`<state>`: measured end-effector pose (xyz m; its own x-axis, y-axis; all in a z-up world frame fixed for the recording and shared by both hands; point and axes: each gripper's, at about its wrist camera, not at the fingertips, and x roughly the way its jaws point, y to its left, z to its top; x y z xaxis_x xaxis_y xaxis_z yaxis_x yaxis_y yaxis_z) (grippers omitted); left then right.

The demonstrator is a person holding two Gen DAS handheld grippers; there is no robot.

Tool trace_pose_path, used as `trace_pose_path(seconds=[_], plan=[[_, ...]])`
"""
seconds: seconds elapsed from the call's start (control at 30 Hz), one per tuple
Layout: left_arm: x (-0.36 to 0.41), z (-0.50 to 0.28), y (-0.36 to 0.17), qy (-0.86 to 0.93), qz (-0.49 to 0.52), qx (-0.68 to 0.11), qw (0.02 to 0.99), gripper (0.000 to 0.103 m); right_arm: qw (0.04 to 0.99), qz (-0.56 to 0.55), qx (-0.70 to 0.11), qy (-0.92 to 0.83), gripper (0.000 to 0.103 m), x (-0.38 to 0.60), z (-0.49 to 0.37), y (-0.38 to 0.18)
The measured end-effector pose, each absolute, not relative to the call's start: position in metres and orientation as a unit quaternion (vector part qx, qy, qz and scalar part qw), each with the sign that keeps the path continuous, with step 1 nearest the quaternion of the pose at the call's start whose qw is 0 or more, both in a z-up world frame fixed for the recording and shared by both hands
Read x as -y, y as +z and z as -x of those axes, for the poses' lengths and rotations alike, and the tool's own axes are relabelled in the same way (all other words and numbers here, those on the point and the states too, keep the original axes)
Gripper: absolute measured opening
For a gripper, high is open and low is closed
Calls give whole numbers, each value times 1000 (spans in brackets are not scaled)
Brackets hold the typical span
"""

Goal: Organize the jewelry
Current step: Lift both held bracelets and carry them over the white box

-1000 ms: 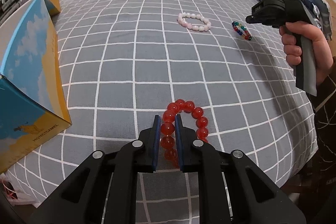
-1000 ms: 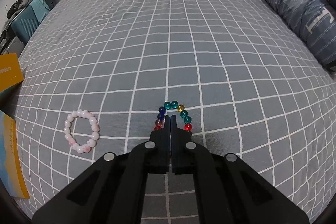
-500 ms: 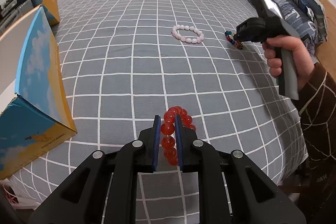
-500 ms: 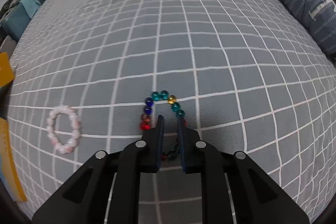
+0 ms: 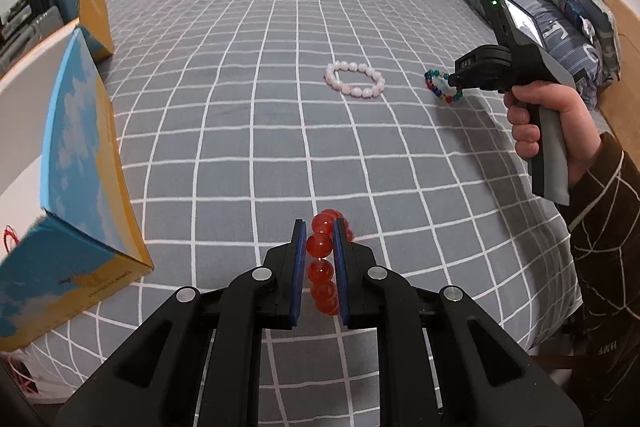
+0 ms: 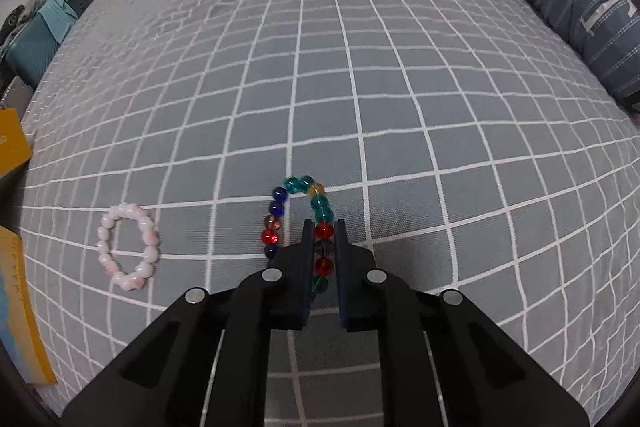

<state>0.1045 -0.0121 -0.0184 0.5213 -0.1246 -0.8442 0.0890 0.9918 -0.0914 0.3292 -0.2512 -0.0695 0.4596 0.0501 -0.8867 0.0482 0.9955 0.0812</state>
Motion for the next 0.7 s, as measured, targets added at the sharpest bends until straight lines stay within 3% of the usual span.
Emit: trace_pose_path(seconds=[0.7], plan=[[-15,-143,44,-44,32,-460,886,13,890,-31,-452,54,9,215,-288,24]])
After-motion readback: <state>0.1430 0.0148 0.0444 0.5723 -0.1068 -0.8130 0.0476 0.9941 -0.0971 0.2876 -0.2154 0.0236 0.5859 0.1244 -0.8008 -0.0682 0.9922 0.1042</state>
